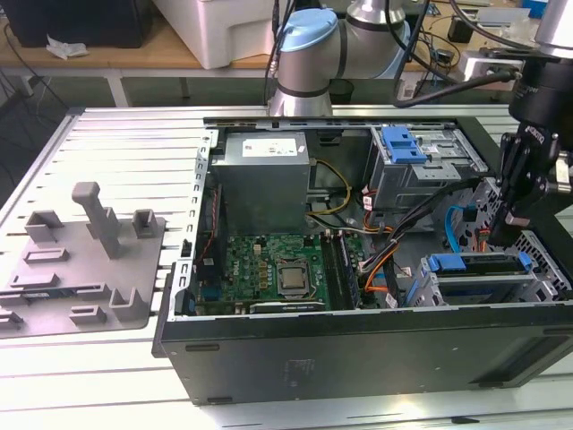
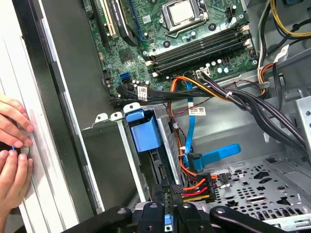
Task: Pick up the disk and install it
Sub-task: 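Insert the first disk wire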
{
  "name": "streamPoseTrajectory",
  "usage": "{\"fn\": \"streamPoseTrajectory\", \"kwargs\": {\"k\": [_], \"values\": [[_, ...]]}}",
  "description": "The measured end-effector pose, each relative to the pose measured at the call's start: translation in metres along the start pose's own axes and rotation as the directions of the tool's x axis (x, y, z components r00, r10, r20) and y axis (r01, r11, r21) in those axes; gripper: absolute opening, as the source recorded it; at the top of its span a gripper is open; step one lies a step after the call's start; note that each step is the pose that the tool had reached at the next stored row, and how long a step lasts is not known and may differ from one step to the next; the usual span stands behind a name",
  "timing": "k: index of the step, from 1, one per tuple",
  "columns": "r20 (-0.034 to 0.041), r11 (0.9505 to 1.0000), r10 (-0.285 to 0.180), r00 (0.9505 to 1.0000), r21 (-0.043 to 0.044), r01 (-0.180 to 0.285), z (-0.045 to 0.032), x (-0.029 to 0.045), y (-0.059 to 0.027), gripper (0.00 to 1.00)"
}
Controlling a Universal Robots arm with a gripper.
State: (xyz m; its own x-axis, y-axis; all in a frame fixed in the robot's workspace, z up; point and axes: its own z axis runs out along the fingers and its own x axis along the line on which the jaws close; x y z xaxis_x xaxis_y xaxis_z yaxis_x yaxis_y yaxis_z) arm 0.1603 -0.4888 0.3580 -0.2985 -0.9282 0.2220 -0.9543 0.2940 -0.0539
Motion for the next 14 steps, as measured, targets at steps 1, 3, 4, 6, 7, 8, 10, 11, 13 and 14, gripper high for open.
{"fn": "streamPoseTrajectory", "kwargs": {"k": [1,3,4,6,7,8,10,11,13,14], "values": [[0.0001,1.0,-0.003,1.0,0.0007,0.003,0.0,0.0,0.0,0.17],[0.0015,0.9996,-0.029,0.9996,0.0066,0.029,0.0,0.0,0.0,0.17],[0.0032,0.9976,-0.067,0.9977,0.0154,0.067,0.0001,0.0,0.0,0.17],[0.0048,0.9934,-0.112,0.9937,0.0259,0.112,0.0003,0.0,0.0003,0.17],[0.005,0.992,-0.123,0.9924,0.0285,0.123,0.0003,0.0001,0.0006,0.17],[0.0056,0.9896,-0.14,0.9901,0.0325,0.14,0.0007,0.0002,0.0013,0.17],[0.0064,0.9852,-0.167,0.9859,0.0388,0.167,0.0023,0.0009,0.0038,0.17],[0.0063,0.9845,-0.171,0.9852,0.0398,0.171,0.0023,0.001,0.0039,0.17],[0.0071,0.9824,-0.183,0.9832,0.0424,0.182,0.0028,0.001,0.004,0.17],[0.0071,0.9822,-0.183,0.983,0.0425,0.183,0.0029,0.001,0.0041,0.17]]}}
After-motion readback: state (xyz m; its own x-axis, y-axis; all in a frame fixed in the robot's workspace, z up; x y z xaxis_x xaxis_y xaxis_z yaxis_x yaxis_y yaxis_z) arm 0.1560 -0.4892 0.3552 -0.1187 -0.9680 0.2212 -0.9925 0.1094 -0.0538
